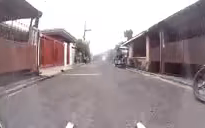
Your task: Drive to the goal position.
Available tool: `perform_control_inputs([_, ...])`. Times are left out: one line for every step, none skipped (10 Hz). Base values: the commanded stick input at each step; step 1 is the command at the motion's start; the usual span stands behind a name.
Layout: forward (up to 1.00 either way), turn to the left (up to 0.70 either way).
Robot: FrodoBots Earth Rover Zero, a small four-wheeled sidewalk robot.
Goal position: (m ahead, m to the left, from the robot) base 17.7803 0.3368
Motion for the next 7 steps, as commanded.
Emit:
perform_control_inputs([1.00, -0.04])
perform_control_inputs([1.00, -0.04])
perform_control_inputs([1.00, -0.04])
perform_control_inputs([1.00, -0.04])
perform_control_inputs([1.00, -0.04])
perform_control_inputs([1.00, -0.04])
perform_control_inputs([1.00, -0.04])
